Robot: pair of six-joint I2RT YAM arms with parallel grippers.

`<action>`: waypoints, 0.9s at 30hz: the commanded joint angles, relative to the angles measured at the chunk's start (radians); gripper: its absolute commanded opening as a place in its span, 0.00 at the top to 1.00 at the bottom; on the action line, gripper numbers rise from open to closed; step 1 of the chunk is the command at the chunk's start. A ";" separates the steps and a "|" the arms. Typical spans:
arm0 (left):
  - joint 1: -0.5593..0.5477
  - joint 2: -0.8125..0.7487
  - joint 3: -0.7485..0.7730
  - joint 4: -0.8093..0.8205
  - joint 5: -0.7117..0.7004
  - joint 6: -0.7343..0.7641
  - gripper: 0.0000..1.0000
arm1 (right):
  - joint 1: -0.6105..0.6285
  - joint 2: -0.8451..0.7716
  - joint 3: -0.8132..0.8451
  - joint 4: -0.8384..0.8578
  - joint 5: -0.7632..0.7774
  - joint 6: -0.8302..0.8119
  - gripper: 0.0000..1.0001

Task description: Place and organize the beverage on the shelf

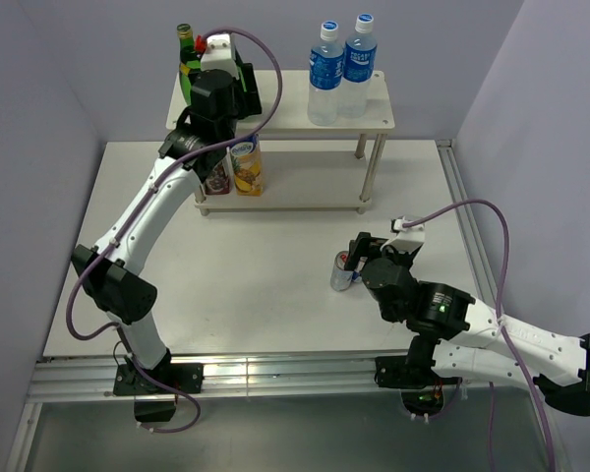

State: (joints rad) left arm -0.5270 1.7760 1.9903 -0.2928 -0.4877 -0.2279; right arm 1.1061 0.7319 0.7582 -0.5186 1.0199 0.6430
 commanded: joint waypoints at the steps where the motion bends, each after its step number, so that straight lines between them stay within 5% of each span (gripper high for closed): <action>1: -0.002 -0.050 -0.028 -0.016 0.015 -0.024 0.24 | -0.003 -0.017 -0.014 -0.012 0.023 0.041 0.16; 9: -0.013 -0.053 -0.045 -0.019 0.024 -0.014 0.17 | -0.003 -0.040 -0.017 -0.044 0.023 0.073 0.16; 11: -0.019 -0.053 -0.045 -0.020 0.021 -0.011 0.05 | -0.003 -0.046 -0.016 -0.050 0.026 0.078 0.16; 27: -0.111 -0.214 -0.171 -0.100 -0.081 -0.065 0.01 | -0.002 -0.051 -0.011 -0.084 0.025 0.109 0.16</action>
State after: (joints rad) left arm -0.6140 1.6752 1.8355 -0.3626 -0.5220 -0.2543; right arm 1.1061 0.6884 0.7448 -0.5961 1.0199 0.7208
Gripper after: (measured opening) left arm 0.993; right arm 0.838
